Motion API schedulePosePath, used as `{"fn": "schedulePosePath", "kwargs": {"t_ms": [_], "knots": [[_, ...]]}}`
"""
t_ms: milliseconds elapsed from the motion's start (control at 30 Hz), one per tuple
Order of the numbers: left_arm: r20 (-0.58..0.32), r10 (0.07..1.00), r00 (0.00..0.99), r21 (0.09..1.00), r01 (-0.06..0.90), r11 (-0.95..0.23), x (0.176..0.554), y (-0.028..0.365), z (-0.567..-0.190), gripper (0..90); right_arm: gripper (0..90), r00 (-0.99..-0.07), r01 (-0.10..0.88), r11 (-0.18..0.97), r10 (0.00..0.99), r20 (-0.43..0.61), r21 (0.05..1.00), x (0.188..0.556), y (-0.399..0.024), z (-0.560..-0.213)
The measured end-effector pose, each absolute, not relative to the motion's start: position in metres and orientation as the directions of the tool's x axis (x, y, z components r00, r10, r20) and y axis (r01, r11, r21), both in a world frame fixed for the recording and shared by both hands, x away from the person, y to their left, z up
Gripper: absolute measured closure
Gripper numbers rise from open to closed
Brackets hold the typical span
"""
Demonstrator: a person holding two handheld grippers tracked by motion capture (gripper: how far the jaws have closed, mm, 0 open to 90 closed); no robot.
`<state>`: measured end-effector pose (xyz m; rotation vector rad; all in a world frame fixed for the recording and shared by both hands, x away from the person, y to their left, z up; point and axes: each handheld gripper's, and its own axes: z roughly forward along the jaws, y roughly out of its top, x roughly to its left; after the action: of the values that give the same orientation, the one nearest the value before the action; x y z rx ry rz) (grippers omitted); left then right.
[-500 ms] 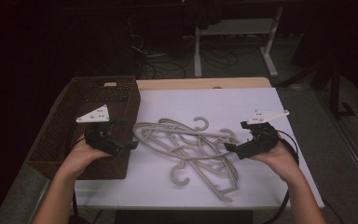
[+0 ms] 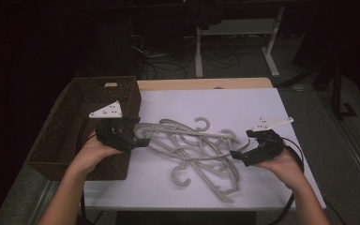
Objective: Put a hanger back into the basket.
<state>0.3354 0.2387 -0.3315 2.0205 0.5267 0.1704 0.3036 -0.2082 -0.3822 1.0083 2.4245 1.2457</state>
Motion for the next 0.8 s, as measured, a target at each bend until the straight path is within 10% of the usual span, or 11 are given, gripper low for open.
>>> {"fn": "schedulePosePath", "kwargs": {"t_ms": [800], "knots": [[-0.125, 0.397, 0.909, 0.78, 0.337, -0.527, 0.344, 0.165, -0.371, 21.8, 2.1, -0.727, 0.495, 0.396, 0.676, 0.119, 0.773, 0.307, -0.215, -0.391]]}}
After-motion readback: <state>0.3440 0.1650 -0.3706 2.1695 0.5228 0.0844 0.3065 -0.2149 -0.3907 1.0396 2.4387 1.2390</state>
